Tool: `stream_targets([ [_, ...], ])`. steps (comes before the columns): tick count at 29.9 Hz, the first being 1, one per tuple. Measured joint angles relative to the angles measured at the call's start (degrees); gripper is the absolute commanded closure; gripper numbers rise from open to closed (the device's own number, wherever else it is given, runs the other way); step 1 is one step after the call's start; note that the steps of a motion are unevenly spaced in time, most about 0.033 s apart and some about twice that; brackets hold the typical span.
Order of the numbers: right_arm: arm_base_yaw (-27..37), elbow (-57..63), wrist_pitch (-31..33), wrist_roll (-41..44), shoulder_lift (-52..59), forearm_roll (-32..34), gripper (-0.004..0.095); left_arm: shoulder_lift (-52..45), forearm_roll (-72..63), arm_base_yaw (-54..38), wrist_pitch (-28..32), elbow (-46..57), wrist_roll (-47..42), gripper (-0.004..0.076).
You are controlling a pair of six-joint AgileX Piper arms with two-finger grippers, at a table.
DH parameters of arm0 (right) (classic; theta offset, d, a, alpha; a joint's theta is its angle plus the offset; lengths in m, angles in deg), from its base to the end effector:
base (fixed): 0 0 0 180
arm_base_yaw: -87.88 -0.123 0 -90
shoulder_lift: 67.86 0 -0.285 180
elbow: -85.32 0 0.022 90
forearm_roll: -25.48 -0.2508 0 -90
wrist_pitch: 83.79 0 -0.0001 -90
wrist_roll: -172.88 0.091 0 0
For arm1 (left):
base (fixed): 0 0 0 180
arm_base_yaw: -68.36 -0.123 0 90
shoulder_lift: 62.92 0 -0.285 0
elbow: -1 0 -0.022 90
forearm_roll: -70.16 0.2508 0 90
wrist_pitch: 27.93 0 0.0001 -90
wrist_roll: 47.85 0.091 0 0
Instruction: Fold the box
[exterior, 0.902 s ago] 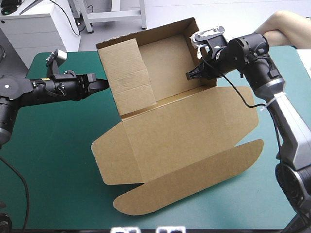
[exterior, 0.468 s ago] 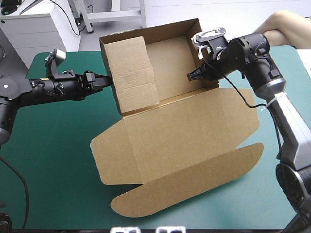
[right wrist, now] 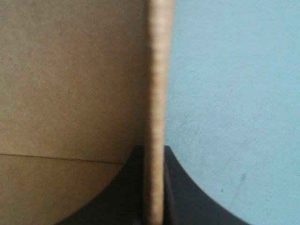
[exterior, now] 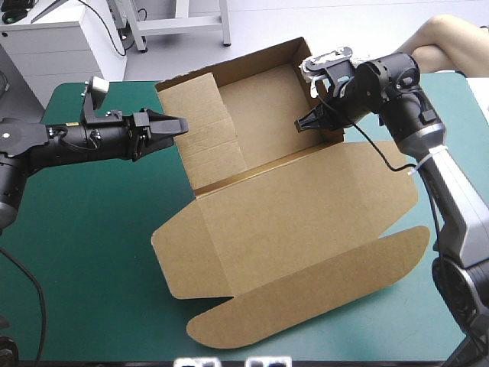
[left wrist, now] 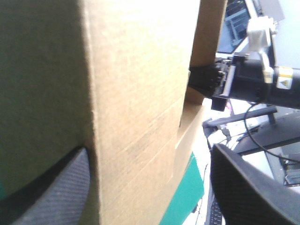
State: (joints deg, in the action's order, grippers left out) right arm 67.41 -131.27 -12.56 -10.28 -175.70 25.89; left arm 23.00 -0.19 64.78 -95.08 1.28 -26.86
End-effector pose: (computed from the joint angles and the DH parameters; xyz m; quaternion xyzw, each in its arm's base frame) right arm 0.3497 0.1299 0.4235 -0.1939 0.9268 0.0449 0.3185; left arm 0.2700 -0.0623 0.4200 0.0262 0.8007 -0.5150 0.3050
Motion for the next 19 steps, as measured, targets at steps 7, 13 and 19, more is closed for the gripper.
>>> stream_targets([
  [7,0.07,0.00,0.09,-0.14,0.00,0.09,0.0926,0.00,1.04,0.05,-0.14,0.00,0.39,0.0213],
  [13,0.07,0.00,0.09,-0.36,0.00,0.05,0.0926,0.00,6.24,0.17,-0.34,0.00,0.39,0.0213],
  [19,0.01,0.00,0.09,-0.41,0.00,0.03,0.0925,-0.04,7.32,0.17,-1.46,0.00,-0.19,0.0213],
])
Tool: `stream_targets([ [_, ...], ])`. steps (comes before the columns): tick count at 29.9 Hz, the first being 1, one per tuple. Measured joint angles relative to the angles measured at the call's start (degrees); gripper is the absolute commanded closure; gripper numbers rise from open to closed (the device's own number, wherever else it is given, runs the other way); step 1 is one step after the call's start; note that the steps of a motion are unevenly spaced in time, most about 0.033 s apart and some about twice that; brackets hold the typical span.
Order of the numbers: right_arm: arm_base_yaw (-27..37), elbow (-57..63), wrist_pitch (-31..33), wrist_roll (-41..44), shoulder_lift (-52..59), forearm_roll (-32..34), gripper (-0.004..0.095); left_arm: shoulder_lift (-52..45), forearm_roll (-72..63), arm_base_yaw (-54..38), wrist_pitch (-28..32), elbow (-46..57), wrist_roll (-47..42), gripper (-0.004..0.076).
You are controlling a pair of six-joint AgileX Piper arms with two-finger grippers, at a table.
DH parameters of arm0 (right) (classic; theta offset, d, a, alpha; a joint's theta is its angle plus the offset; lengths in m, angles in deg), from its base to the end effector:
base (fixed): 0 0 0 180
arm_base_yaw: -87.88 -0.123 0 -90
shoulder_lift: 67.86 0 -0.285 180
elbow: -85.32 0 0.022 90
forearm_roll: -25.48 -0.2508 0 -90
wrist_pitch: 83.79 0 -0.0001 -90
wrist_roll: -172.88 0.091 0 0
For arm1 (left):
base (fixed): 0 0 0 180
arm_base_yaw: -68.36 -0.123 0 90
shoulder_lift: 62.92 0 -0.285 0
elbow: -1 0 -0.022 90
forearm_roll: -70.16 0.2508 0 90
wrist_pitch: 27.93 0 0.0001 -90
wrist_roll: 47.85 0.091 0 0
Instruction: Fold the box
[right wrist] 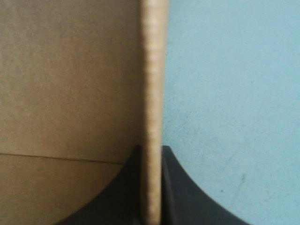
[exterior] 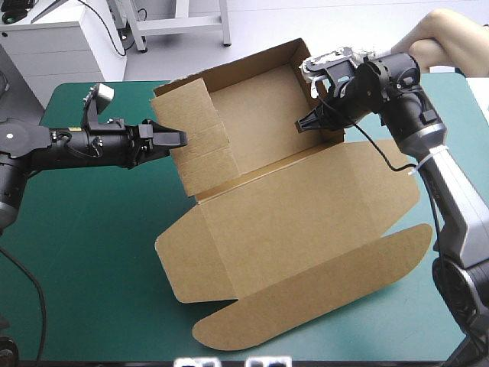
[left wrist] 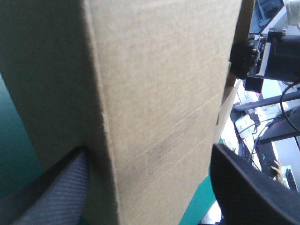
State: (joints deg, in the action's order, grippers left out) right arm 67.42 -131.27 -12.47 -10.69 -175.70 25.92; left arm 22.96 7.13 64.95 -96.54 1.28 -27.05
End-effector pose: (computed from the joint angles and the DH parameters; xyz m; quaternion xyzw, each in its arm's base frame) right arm 0.3497 0.1297 0.4234 -0.1972 0.9264 0.0433 0.3179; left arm 0.2679 -0.0597 0.4099 0.0469 0.8344 -0.4661 0.2904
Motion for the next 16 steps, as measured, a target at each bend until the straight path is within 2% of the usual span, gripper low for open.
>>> stream_targets([
  [7,-0.05,0.00,-0.05,0.43,0.00,-0.44,0.0926,-2.02,11.02,2.61,7.37,0.00,-9.26,0.0213],
  [16,-0.34,0.00,-0.10,1.12,0.00,0.22,0.0924,-3.23,31.53,15.19,17.42,0.00,-26.95,0.0213],
])
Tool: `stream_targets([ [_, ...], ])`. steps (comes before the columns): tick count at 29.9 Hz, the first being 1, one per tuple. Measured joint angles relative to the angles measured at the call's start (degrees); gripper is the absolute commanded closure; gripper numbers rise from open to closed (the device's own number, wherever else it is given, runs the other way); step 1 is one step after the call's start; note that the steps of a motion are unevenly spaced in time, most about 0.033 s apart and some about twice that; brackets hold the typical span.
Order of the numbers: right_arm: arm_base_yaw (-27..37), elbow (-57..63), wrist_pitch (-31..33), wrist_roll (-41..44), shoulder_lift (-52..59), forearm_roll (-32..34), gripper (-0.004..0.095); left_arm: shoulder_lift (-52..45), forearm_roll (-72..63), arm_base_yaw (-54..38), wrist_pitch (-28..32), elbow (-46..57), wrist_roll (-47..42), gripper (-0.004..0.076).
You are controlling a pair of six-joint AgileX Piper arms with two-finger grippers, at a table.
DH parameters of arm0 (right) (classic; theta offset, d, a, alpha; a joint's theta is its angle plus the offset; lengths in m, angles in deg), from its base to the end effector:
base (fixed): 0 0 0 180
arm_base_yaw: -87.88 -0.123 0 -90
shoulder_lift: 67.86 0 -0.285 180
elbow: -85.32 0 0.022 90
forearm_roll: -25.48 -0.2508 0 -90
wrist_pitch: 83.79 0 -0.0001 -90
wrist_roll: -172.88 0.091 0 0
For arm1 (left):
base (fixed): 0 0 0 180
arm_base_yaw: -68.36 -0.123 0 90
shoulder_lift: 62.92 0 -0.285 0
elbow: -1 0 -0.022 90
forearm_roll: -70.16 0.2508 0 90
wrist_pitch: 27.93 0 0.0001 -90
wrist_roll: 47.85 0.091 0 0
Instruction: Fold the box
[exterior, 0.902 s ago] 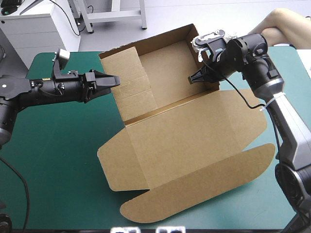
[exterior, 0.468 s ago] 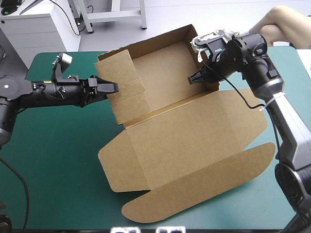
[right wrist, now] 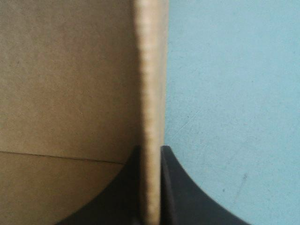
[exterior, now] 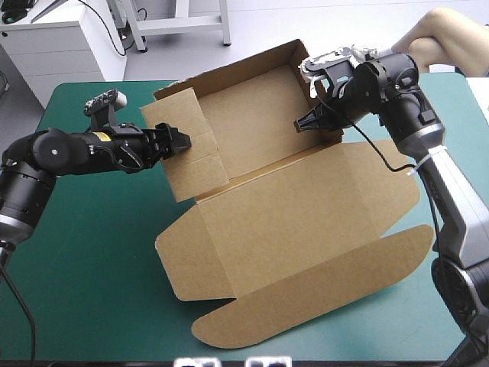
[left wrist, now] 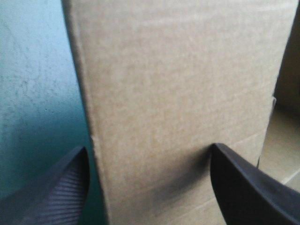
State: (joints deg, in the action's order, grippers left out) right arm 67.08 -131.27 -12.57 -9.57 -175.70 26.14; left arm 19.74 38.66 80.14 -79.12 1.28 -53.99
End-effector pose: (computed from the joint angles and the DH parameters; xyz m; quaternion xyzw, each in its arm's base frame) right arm 0.3491 0.1316 0.4235 -0.1908 0.9274 0.0456 0.3185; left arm 0.2604 -0.0922 0.4053 -0.0306 0.8890 -0.3163 0.3298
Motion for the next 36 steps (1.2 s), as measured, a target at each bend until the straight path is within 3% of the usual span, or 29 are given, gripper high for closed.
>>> stream_targets([
  [11,-6.04,-2.13,0.05,1.93,-0.41,6.45,0.0924,0.22,29.53,13.43,3.01,0.00,-26.05,0.0286],
  [21,-10.78,-8.82,0.10,2.45,-0.56,12.83,0.0924,2.27,31.89,14.15,3.88,-0.06,-30.32,0.0286],
  [36,-11.87,-9.86,0.16,3.33,-0.87,13.78,0.0924,2.46,40.74,14.52,7.89,-0.10,-35.55,0.0286],
])
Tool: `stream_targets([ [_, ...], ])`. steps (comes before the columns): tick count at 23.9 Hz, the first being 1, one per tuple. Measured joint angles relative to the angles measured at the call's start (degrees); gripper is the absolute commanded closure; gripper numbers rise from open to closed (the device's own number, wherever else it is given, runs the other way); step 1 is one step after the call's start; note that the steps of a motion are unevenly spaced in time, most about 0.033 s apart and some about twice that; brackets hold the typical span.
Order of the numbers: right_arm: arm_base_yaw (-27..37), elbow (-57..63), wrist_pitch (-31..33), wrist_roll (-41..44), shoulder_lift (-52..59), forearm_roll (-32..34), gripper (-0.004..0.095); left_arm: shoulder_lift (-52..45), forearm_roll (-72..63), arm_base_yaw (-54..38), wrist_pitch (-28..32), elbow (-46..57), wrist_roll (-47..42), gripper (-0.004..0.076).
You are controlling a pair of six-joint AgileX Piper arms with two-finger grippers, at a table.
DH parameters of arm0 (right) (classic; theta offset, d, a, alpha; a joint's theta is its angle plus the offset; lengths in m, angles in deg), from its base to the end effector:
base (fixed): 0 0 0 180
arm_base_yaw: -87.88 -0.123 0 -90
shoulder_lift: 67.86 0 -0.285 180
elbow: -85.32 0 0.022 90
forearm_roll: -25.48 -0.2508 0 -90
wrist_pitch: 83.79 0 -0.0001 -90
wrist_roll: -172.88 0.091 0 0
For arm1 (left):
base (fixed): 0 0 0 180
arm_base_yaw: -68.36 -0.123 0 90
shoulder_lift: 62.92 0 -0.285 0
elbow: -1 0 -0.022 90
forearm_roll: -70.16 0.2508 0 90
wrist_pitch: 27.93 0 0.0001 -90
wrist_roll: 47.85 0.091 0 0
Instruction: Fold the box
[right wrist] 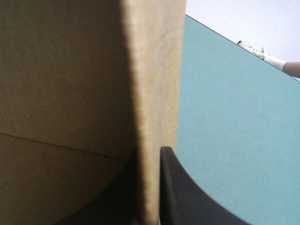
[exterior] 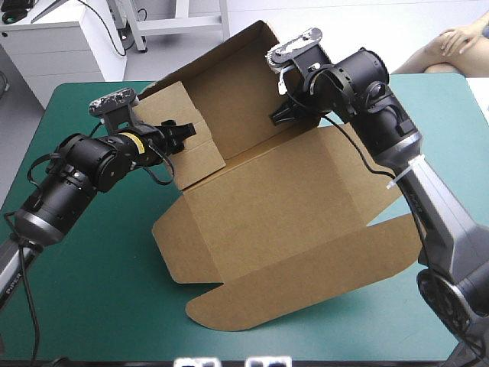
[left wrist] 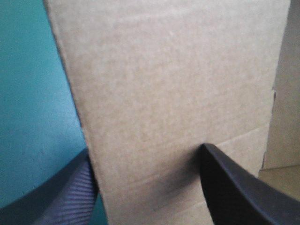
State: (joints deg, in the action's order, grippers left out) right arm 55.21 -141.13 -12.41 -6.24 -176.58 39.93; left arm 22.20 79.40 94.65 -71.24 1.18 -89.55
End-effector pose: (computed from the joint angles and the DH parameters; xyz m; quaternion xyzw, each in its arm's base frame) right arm 0.3212 0.1804 0.4686 -0.2402 0.8799 -0.0074 0.4100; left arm 0.2688 -0.1216 0.3934 -0.0918 0.8939 -0.1793 0.4004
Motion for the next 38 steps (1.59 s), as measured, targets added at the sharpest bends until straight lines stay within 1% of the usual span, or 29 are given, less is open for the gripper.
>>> stream_targets([
  [4,0.00,-0.12,-0.05,0.76,0.00,-0.61,0.0925,0.00,3.20,0.00,3.02,0.00,-2.88,0.0286],
  [7,0.00,-0.25,-0.05,0.99,0.00,-0.74,0.0924,0.43,4.29,0.00,3.71,0.00,-5.55,0.0286],
  [12,0.00,-0.25,-0.05,1.17,0.87,-0.96,0.0926,1.71,3.96,-1.25,4.99,0.00,-6.77,0.0297],
  [14,0.00,-0.25,-0.05,1.17,1.37,-0.59,0.0926,1.90,3.72,-1.40,6.01,0.00,-6.77,0.0356],
  [15,0.00,-0.25,-0.05,1.17,1.57,-0.53,0.0926,1.90,3.65,-1.40,6.13,-0.13,-6.77,0.0409],
  [18,0.00,-0.25,-0.05,1.17,1.69,-0.14,0.0926,1.96,3.59,-1.52,6.13,-0.18,-6.24,0.0524],
  [20,0.00,-0.25,-0.05,1.17,1.69,0.20,0.0926,1.96,3.65,-1.58,5.94,-0.18,-5.17,0.0615],
  [21,0.00,-0.25,-0.05,1.17,1.69,0.21,0.0926,1.96,3.65,-1.58,5.74,-0.18,-4.76,0.0707],
  [22,0.00,-0.25,-0.05,1.17,1.69,0.26,0.0926,1.96,3.82,-1.58,5.25,-0.31,-3.75,0.0726],
  [28,0.00,-0.14,0.00,1.36,1.69,-0.28,0.0926,1.96,4.25,-1.58,2.76,-0.47,-2.63,0.0726],
  [38,0.00,0.15,0.00,1.23,1.69,-0.59,0.0926,1.96,4.25,-1.58,1.85,-0.54,-3.56,0.0725],
])
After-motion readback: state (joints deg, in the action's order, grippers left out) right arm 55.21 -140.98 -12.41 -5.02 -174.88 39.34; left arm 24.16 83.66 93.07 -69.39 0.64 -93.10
